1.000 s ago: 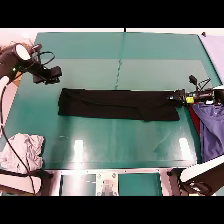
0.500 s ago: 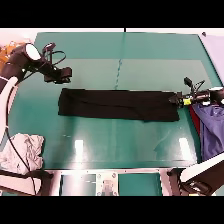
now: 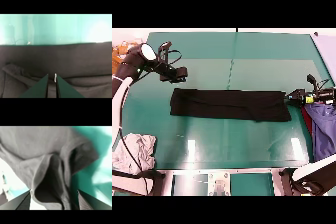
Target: Fold the shirts.
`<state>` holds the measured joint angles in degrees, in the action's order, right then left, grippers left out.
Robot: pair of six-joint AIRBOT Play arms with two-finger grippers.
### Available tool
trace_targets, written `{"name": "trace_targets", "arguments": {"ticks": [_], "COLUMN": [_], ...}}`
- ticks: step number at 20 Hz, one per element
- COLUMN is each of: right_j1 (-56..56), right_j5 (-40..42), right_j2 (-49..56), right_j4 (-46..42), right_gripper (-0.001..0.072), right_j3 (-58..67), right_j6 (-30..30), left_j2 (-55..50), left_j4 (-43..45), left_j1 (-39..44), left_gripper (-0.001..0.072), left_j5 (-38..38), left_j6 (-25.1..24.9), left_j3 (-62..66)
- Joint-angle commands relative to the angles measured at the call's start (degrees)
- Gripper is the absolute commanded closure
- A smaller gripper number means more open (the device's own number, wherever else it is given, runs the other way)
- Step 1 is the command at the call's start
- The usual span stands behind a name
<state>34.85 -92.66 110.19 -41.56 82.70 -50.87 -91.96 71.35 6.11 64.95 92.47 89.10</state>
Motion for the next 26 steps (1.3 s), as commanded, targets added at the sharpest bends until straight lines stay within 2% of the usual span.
{"name": "trace_targets", "arguments": {"ticks": [1, 2, 9, 10, 11, 12, 13, 14, 15, 20, 26], "right_j1": [-1.05, -1.73, -7.58, -8.15, -8.68, -8.96, -9.20, -9.46, -9.60, -9.68, -11.43], "right_j5": [1.70, 2.84, 5.49, 5.75, 5.64, 5.60, 5.62, 5.60, 5.55, 5.60, -1.09], "right_j2": [-0.02, -0.02, -0.04, -0.04, -0.04, -0.04, -0.04, -0.09, -0.26, -5.68, -17.33], "right_j4": [-5.27, -7.32, -7.37, -7.37, -7.39, -7.34, -7.34, -7.32, -7.32, -7.37, -6.78], "right_gripper": [0.0071, 0.0072, 0.0078, 0.0113, 0.0402, 0.0584, 0.0618, 0.0695, 0.0696, 0.0697, 0.0696], "right_j3": [-1.90, -2.38, -2.80, -2.78, -2.78, -2.80, -2.82, -2.82, -2.80, -2.78, -2.75], "right_j6": [3.54, 3.52, 2.69, 2.47, 1.33, -0.17, -1.03, -1.16, -1.20, -5.35, -13.92], "left_j2": [-0.02, -0.02, -0.02, -0.02, -0.02, -0.04, -0.04, -0.07, -0.20, -5.49, -19.30], "left_j4": [-0.04, -0.04, -0.04, -0.04, -0.07, -0.07, -0.09, -0.17, -0.68, -10.05, -28.52], "left_j1": [0.04, 0.02, 0.04, 0.04, 0.04, 0.04, 0.04, 0.04, 0.35, 7.76, 26.27], "left_gripper": [0.0575, 0.0575, 0.0575, 0.0575, 0.0575, 0.0575, 0.0575, 0.0578, 0.0682, 0.0680, 0.0680], "left_j5": [-1.03, -1.16, -1.46, -1.46, -1.46, -1.49, -1.46, -1.49, -1.46, -4.70, -20.04], "left_j6": [-0.02, -0.02, -0.13, -0.68, -1.49, -1.51, -1.51, -1.55, -2.64, -7.37, -17.35], "left_j3": [0.04, 0.07, 0.04, 0.04, 0.04, 0.04, 0.04, 0.04, 0.04, 0.00, 0.22]}}
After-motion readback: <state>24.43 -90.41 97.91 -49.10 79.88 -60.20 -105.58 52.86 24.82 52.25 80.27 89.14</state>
